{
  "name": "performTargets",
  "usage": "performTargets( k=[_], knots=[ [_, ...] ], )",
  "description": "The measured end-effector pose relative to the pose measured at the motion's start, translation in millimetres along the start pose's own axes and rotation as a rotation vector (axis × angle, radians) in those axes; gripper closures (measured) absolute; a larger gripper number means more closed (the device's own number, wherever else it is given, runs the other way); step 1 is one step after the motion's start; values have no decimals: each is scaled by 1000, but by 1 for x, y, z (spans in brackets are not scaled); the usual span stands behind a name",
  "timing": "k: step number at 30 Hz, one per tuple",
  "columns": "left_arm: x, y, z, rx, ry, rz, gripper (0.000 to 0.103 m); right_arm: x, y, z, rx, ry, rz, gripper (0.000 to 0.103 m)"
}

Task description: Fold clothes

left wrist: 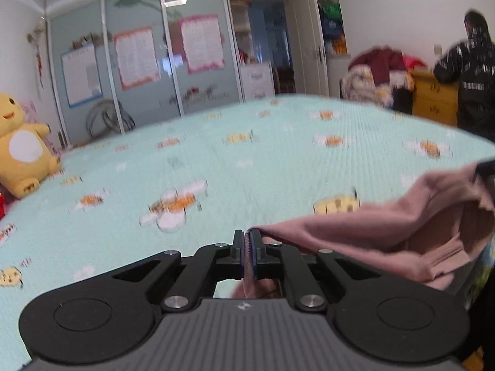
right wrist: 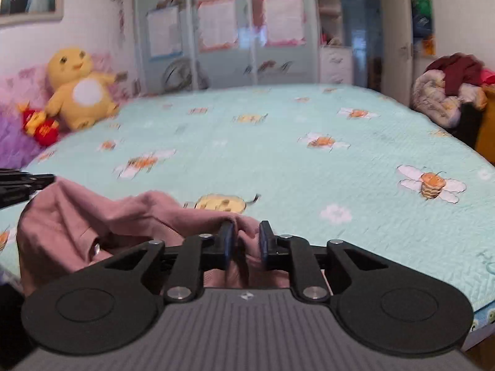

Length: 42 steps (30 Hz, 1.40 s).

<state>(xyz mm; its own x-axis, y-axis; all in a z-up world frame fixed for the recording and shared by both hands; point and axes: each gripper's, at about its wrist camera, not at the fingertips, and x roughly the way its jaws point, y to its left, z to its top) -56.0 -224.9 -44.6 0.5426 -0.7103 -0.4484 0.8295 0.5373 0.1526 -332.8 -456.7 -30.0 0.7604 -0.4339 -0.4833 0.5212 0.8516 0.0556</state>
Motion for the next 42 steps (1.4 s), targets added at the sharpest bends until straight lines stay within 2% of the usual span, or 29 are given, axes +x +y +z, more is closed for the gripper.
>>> performTargets(
  k=[2, 4, 7, 9, 12, 14, 17, 19, 21, 22, 23, 25, 26, 27, 29, 32, 42],
  knots=[
    [2, -2, -11, 0, 24, -14, 96, -5, 6, -14, -80, 29, -10, 74],
    [2, -2, -21, 11, 52, -34, 95, -16, 10, -32, -144, 60, 2, 58],
    [-6, -3, -32, 54, 85, -70, 93, -34, 15, -60, -260, 94, 11, 44],
    [-13, -6, -36, 70, 91, -96, 74, -37, 32, -80, -410, 113, -13, 40],
    [-20, -13, -40, 77, 92, -127, 58, -25, 59, -100, -658, 129, -82, 39],
    [-20, -19, -42, 81, 98, -130, 56, -9, 72, -112, -804, 141, -131, 39],
    [-18, -27, -44, 86, 112, -124, 56, 14, 81, -126, -902, 182, -142, 43],
    [-20, -31, -46, 103, 110, -127, 56, 15, 80, -121, -857, 172, -143, 72],
    [-23, -33, -47, 108, 104, -133, 57, 12, 76, -110, -775, 152, -146, 84],
    [-24, -33, -46, 102, 97, -137, 58, 8, 71, -101, -716, 130, -148, 87],
    [-26, -32, -44, 94, 89, -140, 60, 3, 66, -93, -660, 107, -151, 88],
    [-30, -31, -41, 75, 66, -147, 70, -6, 55, -75, -544, 57, -146, 89],
    [-32, -30, -39, 62, 48, -150, 82, -12, 50, -64, -473, 33, -130, 89],
    [-35, -28, -36, 53, 31, -150, 88, -18, 44, -53, -395, 7, -102, 90],
    [-42, -24, -25, 43, -17, -137, 91, -29, 33, -30, -242, -48, -50, 90],
    [-54, -16, -5, 43, -90, -107, 96, -45, 21, 1, -91, -135, 0, 90],
    [-93, 30, 79, 68, -290, 35, 99, -58, -16, 94, 206, -267, 156, 90]
  ],
)
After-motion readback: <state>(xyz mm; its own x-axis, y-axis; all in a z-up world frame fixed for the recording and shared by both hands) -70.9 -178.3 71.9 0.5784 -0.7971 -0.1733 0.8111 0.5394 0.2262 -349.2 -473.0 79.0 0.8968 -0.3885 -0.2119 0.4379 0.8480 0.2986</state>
